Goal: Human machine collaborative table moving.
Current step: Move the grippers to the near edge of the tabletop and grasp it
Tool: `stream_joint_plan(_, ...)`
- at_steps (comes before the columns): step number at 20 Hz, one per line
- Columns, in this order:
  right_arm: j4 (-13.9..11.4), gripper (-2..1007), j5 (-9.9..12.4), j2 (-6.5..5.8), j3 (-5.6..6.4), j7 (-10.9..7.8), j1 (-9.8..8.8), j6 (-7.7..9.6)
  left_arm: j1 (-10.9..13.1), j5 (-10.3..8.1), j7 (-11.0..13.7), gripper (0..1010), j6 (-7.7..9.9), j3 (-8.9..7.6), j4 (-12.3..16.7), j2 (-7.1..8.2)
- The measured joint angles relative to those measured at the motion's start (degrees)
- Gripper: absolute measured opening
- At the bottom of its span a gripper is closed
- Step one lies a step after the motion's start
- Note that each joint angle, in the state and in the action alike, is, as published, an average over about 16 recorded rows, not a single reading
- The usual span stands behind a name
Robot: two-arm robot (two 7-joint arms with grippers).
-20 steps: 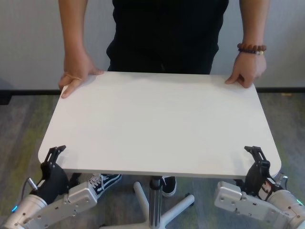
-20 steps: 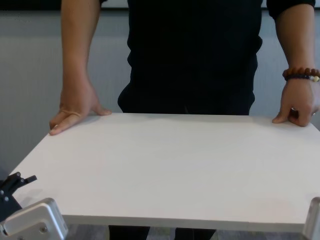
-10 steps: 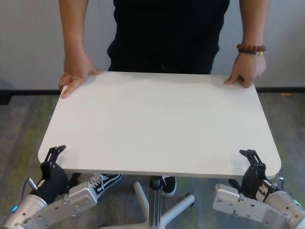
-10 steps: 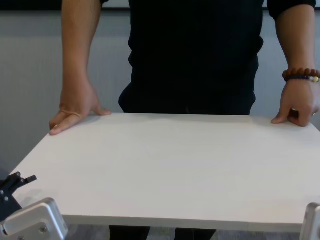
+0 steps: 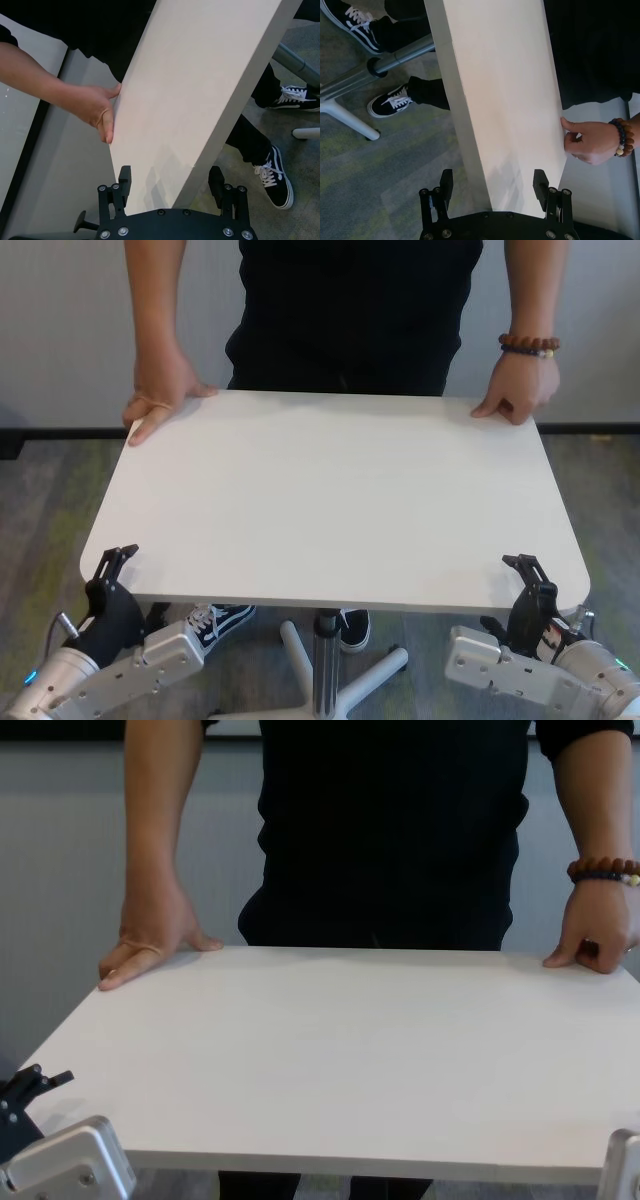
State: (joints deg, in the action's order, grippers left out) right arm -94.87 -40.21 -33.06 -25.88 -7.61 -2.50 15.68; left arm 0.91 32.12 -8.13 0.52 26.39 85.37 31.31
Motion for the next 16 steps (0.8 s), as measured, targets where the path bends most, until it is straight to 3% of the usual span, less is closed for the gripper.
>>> stream_joint_plan(16,0.44,1005,-2.07,0.90,0.52,-0.74,-0.19,-0.03,0.00,0.00,0.00,1001,0.00,0.00,0.00,0.00)
